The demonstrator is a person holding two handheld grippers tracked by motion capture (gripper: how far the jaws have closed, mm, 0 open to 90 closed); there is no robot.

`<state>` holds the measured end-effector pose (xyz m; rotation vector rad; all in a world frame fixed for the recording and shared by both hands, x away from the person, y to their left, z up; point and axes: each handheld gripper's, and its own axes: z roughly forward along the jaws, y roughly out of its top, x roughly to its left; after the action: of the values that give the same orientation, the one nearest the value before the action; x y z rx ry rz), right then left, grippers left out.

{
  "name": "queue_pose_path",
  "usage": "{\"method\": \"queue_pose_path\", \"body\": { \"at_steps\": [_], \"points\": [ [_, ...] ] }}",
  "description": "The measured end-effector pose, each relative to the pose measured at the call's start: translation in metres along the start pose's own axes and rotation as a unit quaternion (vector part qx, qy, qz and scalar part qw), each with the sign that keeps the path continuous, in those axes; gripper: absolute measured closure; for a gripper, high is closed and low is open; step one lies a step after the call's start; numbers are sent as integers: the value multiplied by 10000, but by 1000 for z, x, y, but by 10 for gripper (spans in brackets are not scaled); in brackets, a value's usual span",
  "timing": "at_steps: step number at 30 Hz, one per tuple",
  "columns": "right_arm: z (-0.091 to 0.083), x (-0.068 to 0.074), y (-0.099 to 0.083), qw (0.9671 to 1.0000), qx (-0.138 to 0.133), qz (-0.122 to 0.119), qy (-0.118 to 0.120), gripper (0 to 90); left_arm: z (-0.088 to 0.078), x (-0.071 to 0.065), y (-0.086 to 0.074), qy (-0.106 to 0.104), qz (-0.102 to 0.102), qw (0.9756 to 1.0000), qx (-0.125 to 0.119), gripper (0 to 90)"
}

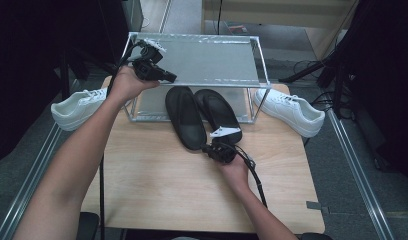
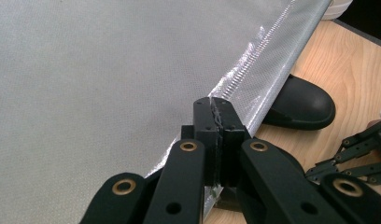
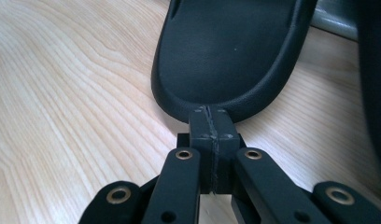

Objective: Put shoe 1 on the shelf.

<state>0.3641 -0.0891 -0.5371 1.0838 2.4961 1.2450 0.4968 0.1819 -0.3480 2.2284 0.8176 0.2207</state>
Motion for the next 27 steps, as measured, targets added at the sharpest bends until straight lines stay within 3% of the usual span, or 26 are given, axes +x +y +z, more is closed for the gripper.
{"method": "queue_pose_path", "body": {
  "at_steps": [13, 22, 27],
  "points": [
    [13, 3, 18, 9997, -142, 203, 58, 900, 0, 0, 0, -9, -36, 10000, -3, 900],
    [19, 5, 32, 9996, -185, 205, 26, 900, 0, 1, 0, -26, -112, 9999, -4, 900],
    [28, 4, 39, 9991, -197, 374, 85, 900, 0, 1, -1, -27, -131, 9999, -21, 900]
  ]
}}
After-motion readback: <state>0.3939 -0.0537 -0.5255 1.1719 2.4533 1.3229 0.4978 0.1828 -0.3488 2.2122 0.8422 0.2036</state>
